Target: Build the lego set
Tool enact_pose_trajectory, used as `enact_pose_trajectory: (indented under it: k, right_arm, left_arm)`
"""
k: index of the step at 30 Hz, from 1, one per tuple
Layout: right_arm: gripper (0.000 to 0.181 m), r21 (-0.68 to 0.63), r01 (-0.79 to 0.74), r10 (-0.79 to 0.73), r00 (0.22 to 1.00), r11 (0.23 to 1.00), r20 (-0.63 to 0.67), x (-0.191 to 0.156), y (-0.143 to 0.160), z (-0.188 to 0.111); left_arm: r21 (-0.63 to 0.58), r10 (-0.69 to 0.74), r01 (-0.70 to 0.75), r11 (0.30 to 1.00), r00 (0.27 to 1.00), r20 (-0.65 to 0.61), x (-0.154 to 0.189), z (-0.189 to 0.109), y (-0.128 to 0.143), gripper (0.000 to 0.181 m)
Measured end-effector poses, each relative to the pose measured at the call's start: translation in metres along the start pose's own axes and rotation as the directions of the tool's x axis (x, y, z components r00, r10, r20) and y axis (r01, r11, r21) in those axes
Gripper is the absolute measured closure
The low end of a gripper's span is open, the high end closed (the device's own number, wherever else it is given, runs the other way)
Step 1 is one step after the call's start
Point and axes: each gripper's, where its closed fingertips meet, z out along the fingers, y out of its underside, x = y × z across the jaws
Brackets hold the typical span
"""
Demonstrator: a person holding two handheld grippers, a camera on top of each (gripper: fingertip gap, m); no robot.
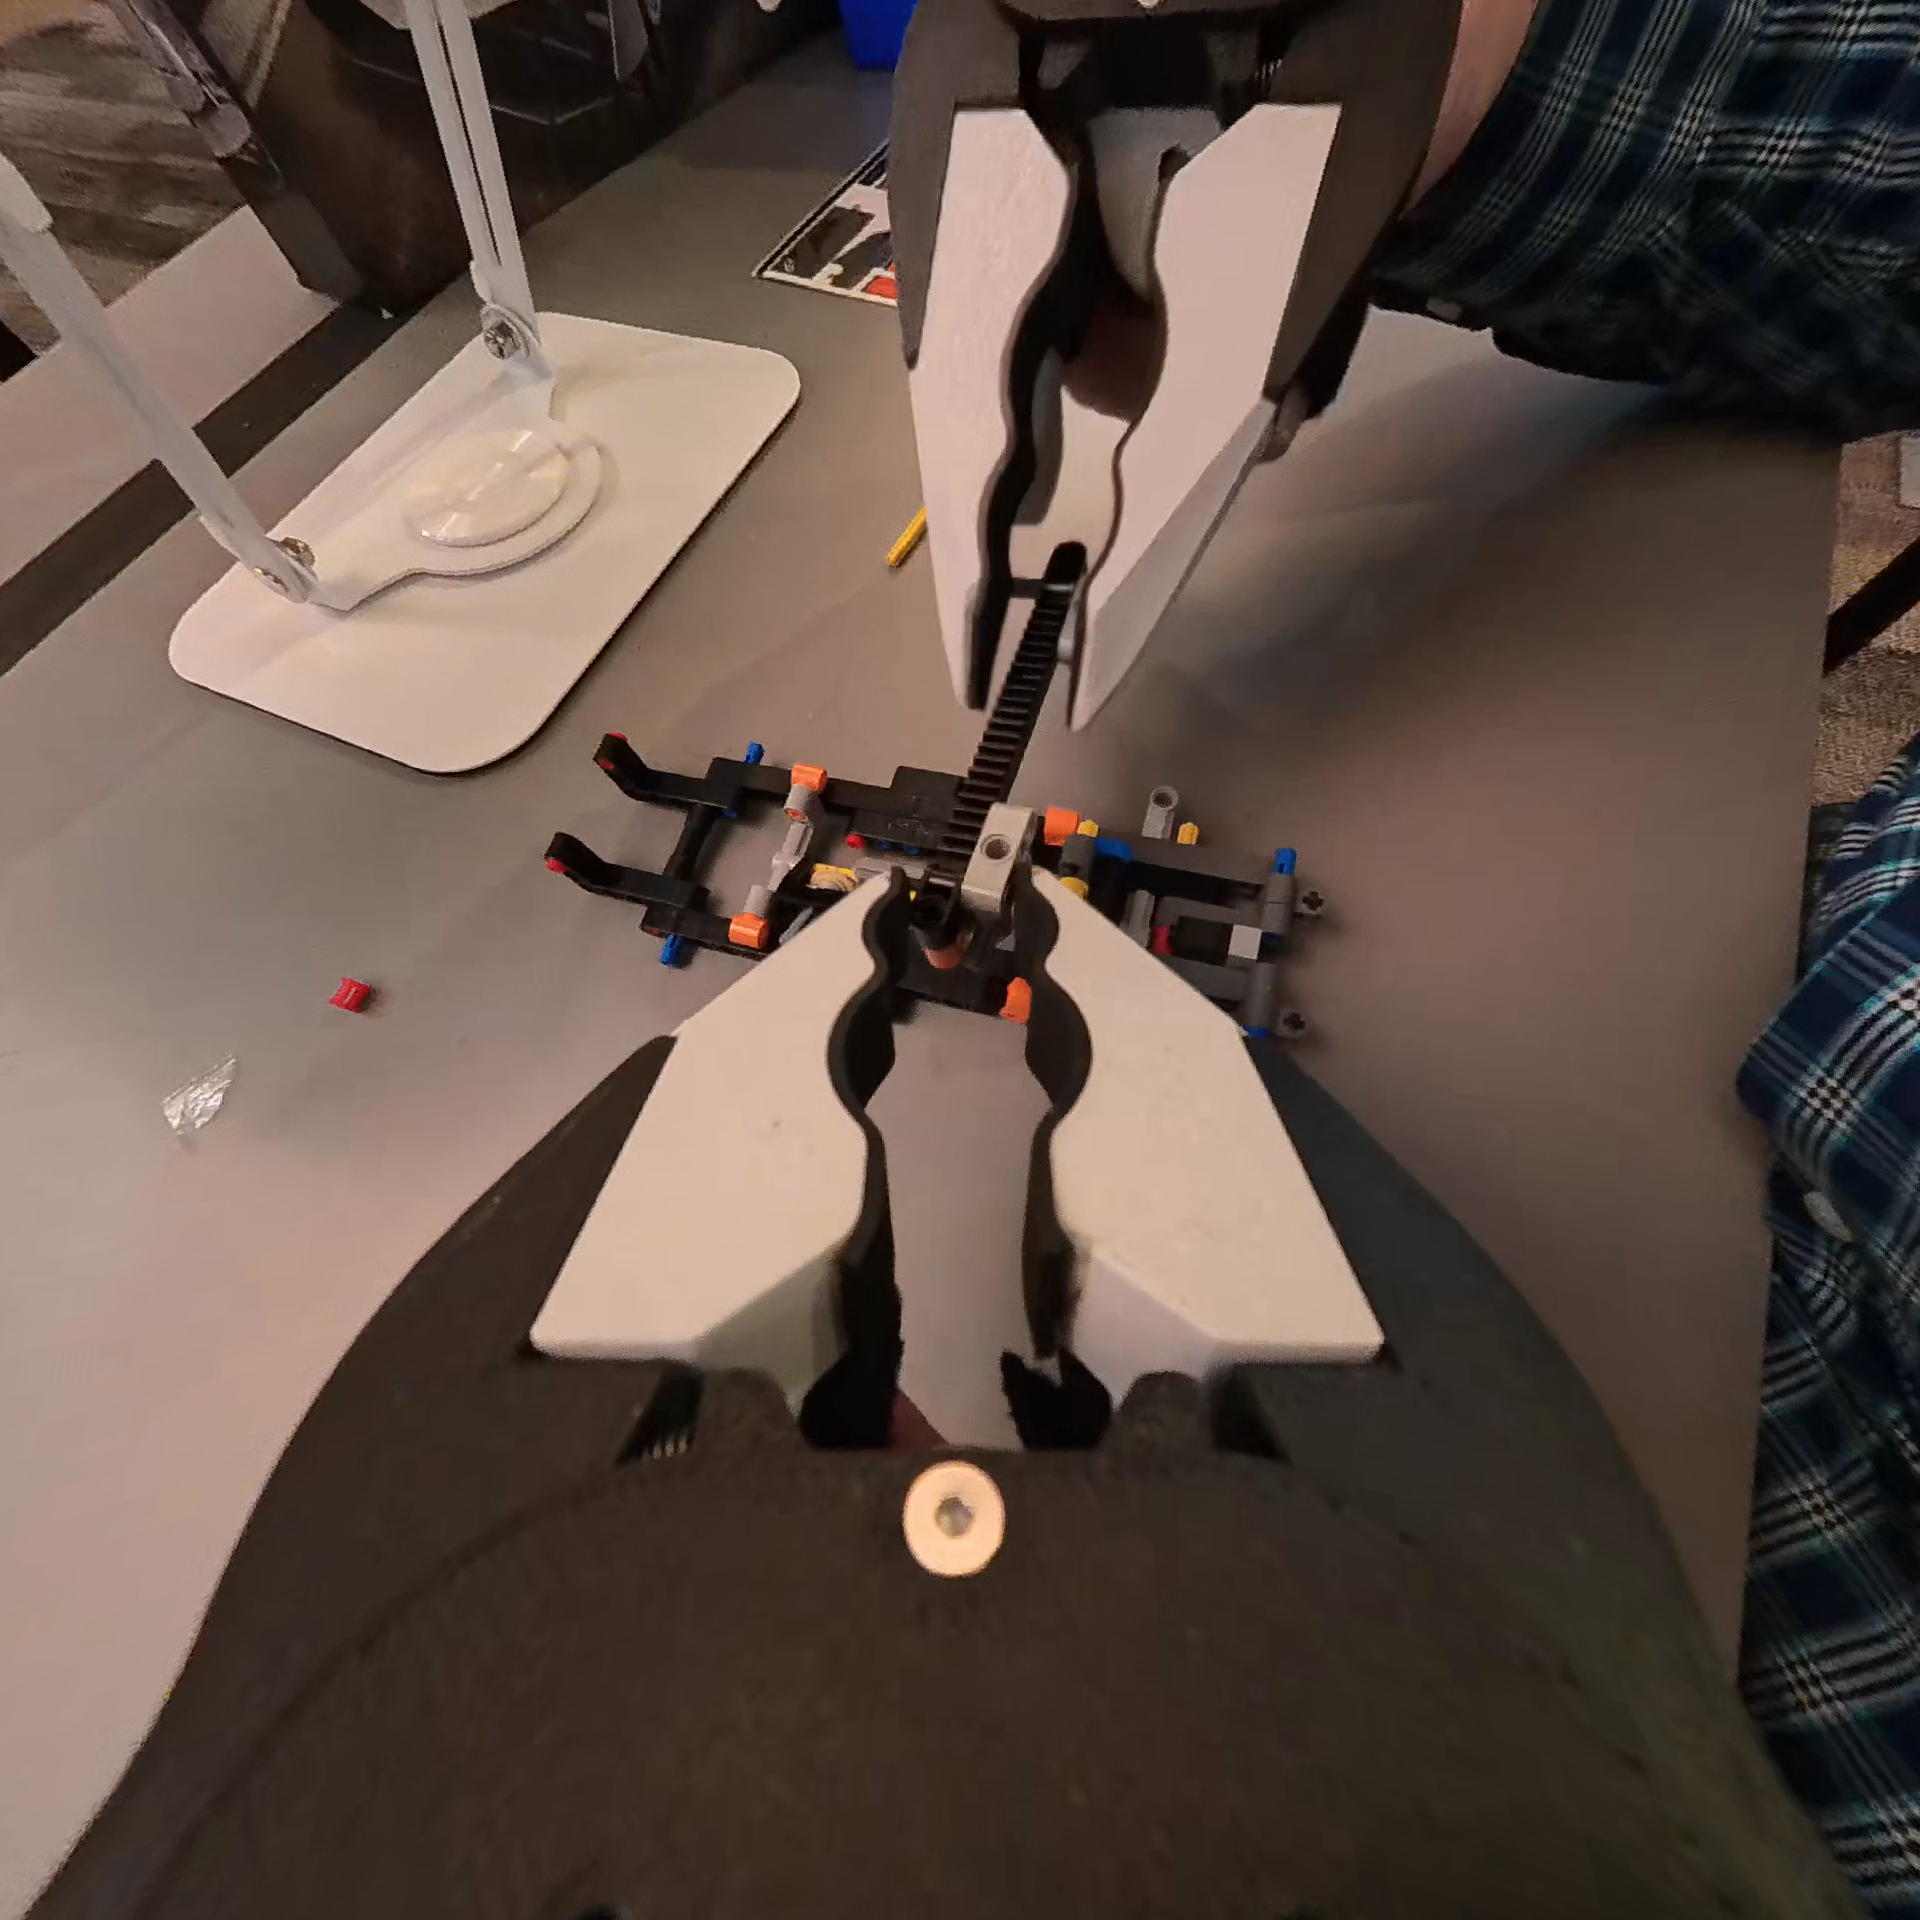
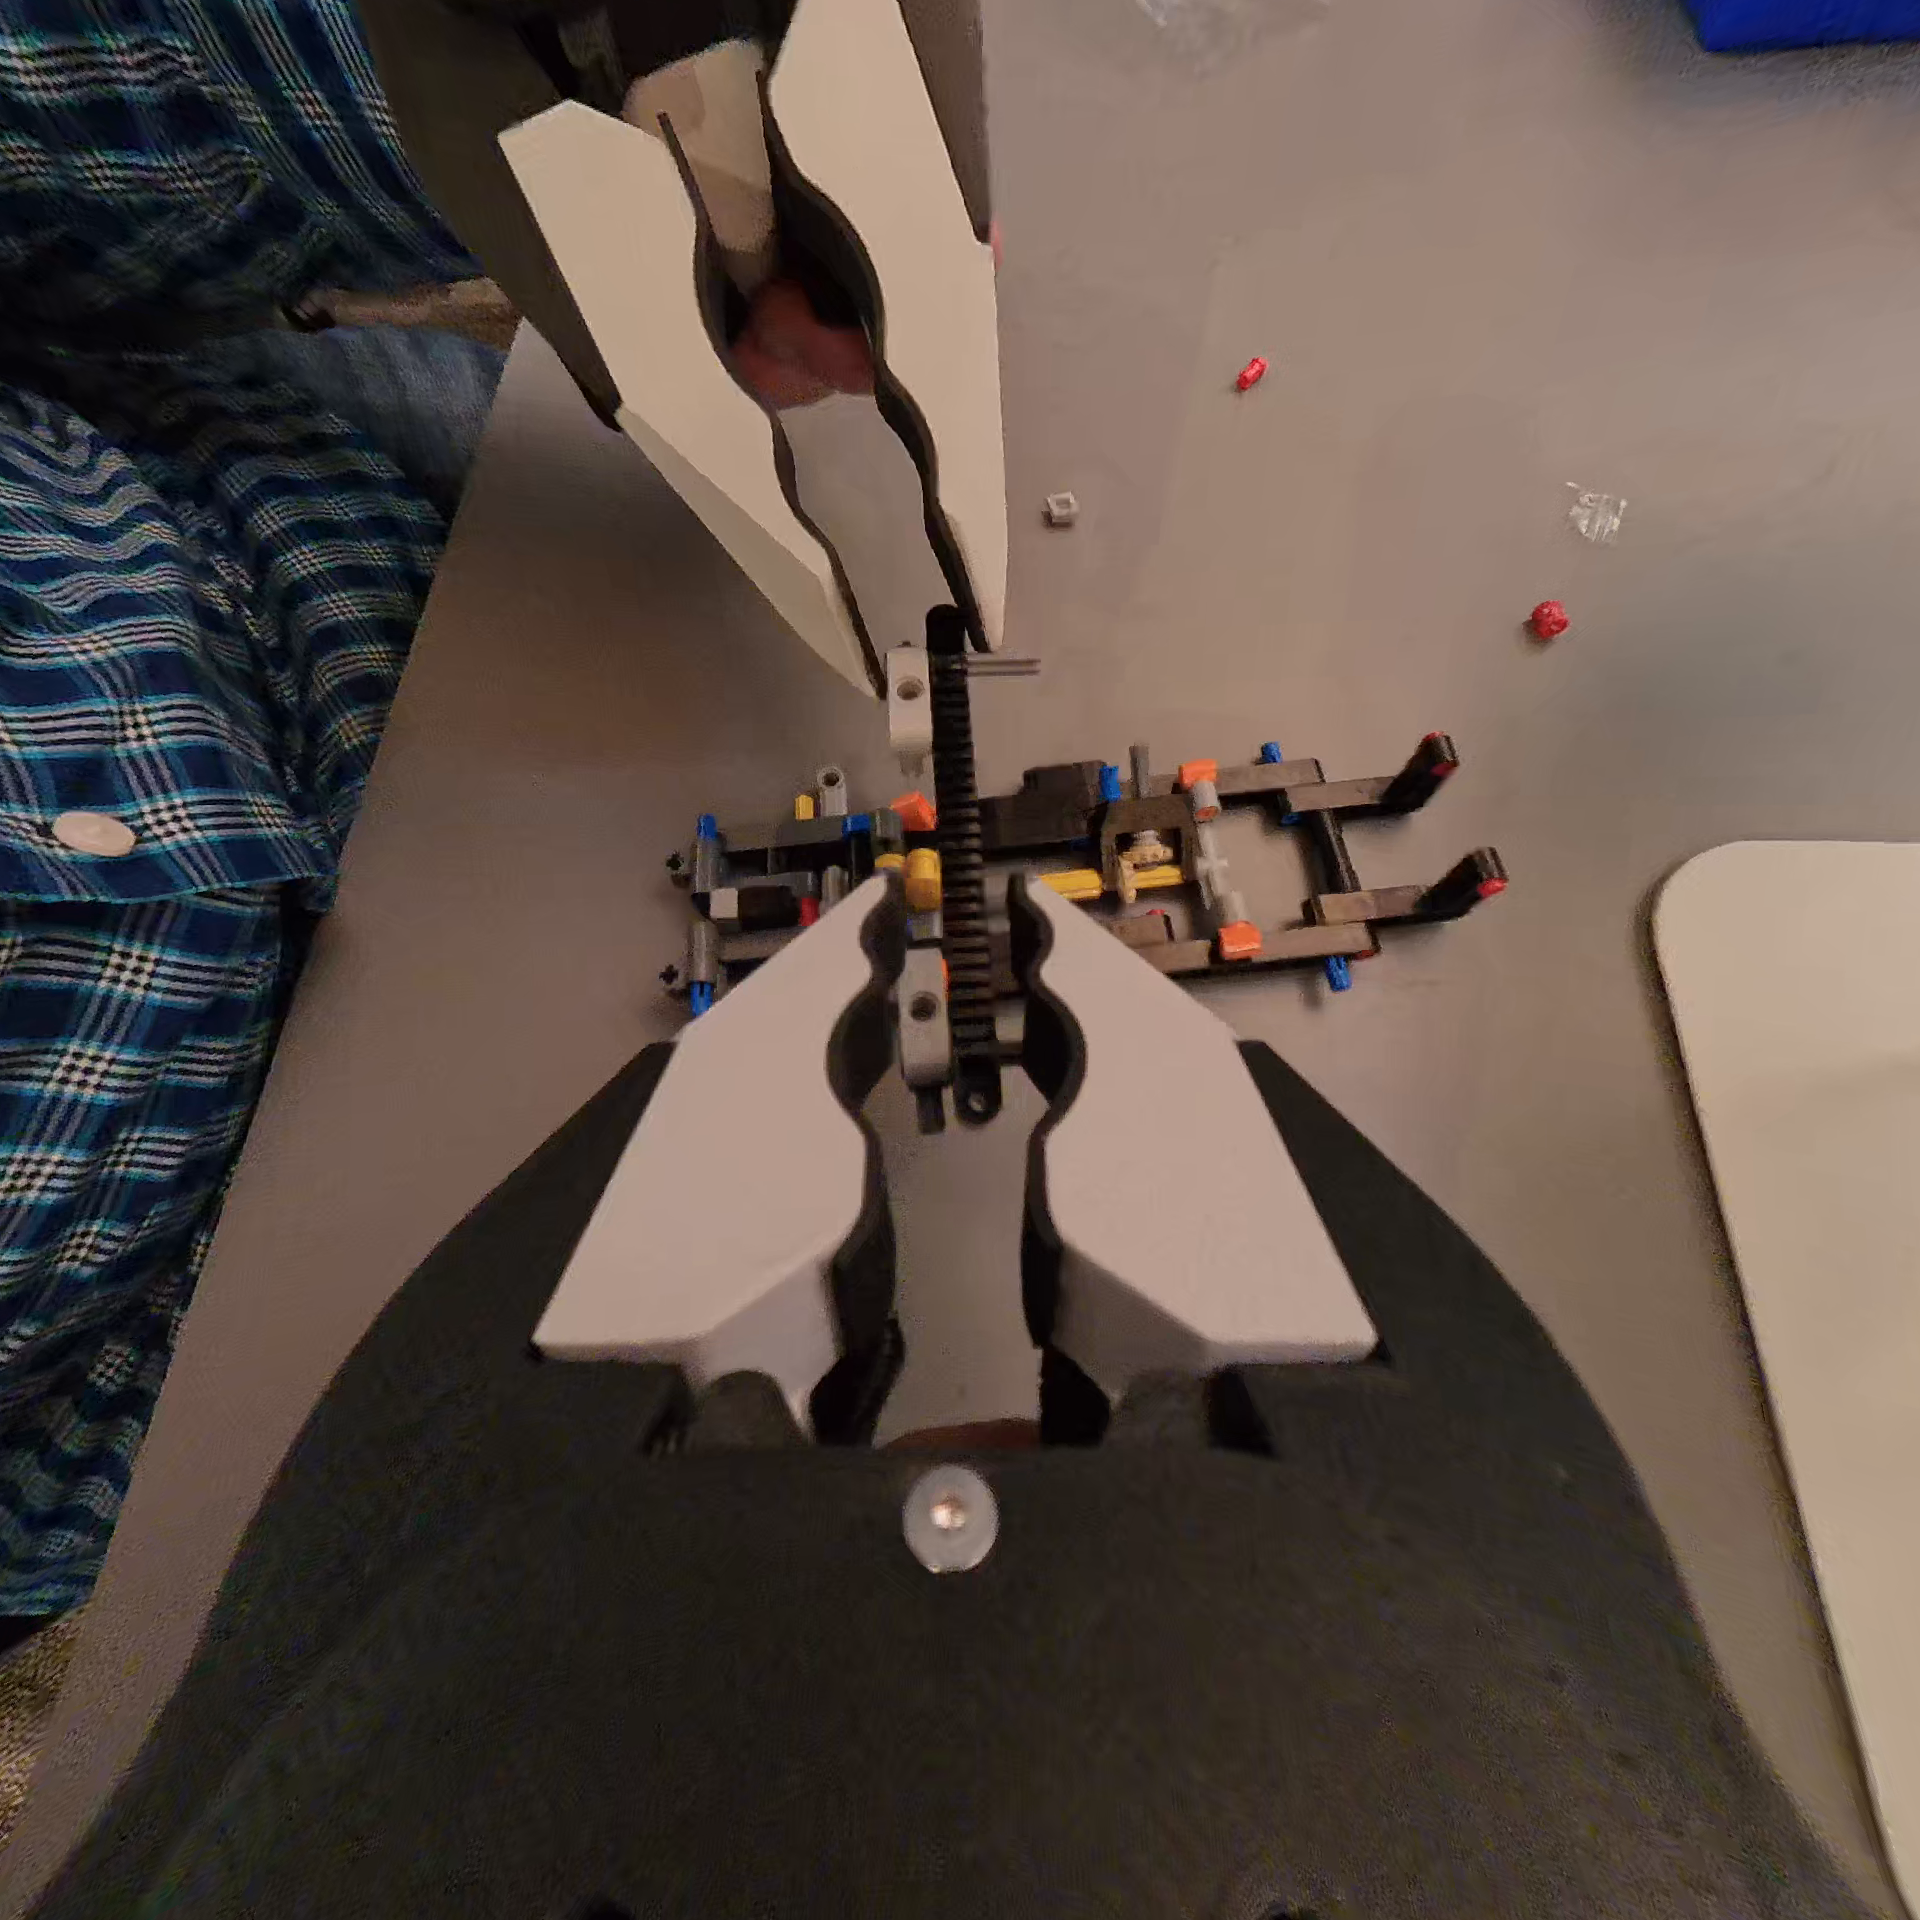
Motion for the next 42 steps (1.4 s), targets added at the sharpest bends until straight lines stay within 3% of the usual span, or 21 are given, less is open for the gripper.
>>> enact_pose_trajectory:
  k: [1,5,8,11,16,31,42]
  right_arm:
    - [0.161,0.002,-0.002,0.002,1.000,1.000,-0.012,0.003,0.002,-0.004]
    - [0.153,0.078,-0.042,0.044,0.999,0.996,-0.027,0.013,0.003,-0.033]
    - [0.152,0.058,-0.046,0.049,0.998,0.997,-0.042,0.015,0.016,-0.044]
    - [0.152,0.006,-0.045,0.045,0.998,0.999,-0.036,0.013,0.029,-0.037]
    - [0.169,-0.004,-0.032,0.032,0.999,0.999,-0.018,0.008,0.030,-0.017]
    - [0.171,-0.034,-0.058,0.059,0.998,0.998,0.020,0.005,0.039,0.002]
    - [0.171,-0.006,-0.067,0.067,0.998,0.998,0.011,0.008,0.036,-0.001]
  left_arm:
    - [0.001,-0.001,0.001,1.000,1.000,0.005,-0.001,0.000,0.000,0.163]
    - [0.017,-0.021,0.021,1.000,1.000,0.015,-0.003,-0.003,0.000,0.164]
    - [0.020,-0.036,0.036,0.999,0.999,0.010,-0.003,-0.003,0.002,0.164]
    - [0.008,-0.035,0.035,0.999,0.999,0.009,-0.002,-0.001,0.005,0.164]
    - [-0.011,-0.034,0.034,0.999,0.999,0.023,-0.003,0.000,0.010,0.163]
    - [-0.048,-0.080,0.081,0.996,0.997,0.013,-0.001,0.001,0.033,0.163]
    - [-0.032,-0.091,0.091,0.995,0.996,0.021,-0.002,0.001,0.030,0.164]
